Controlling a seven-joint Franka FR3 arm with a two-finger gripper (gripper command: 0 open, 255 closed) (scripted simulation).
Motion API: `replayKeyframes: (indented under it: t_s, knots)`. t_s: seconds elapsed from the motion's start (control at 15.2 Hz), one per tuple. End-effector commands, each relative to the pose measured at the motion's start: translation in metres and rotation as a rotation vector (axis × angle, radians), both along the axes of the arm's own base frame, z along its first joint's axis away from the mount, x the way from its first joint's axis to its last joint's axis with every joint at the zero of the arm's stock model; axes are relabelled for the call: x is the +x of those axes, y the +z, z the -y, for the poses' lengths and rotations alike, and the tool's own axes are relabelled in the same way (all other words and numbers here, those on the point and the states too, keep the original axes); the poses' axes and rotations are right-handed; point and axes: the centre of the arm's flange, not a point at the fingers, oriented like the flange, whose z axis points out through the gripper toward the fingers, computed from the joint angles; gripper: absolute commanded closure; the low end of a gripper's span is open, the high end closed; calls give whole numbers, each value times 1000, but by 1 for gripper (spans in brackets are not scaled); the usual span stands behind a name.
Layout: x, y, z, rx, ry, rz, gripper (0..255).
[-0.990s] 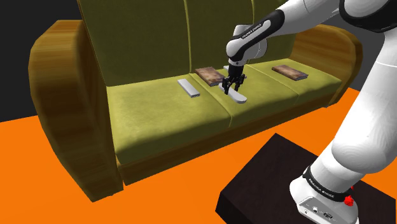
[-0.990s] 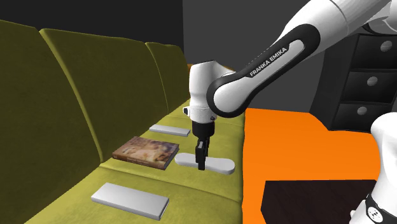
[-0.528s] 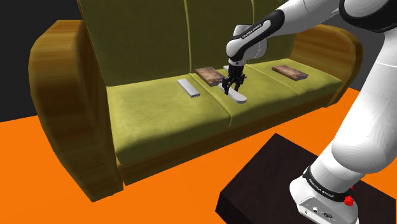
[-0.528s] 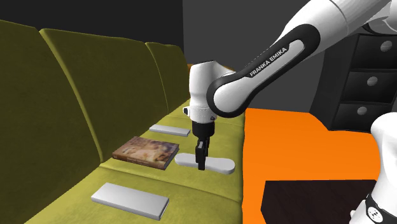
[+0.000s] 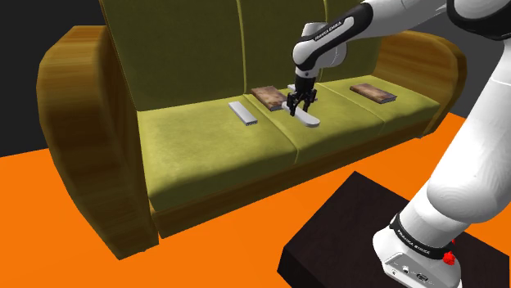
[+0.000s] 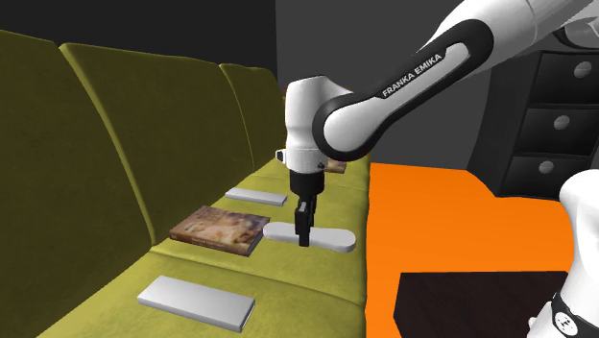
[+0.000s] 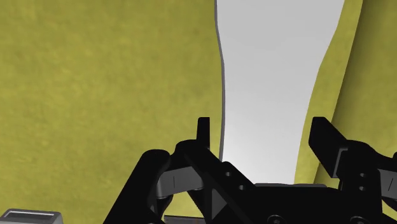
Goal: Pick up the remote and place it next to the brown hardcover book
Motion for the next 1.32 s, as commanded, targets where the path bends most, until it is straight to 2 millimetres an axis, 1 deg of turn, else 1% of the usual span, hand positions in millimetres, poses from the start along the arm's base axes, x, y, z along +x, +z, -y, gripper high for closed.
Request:
replayKeyframes:
  t_s: [0.0, 0.73, 1.25]
  knots:
    - [0, 9, 0, 0, 0, 0, 255]
    - [0, 66, 0, 0, 0, 0, 255]
    - [-34, 67, 100, 0, 0, 0, 255]
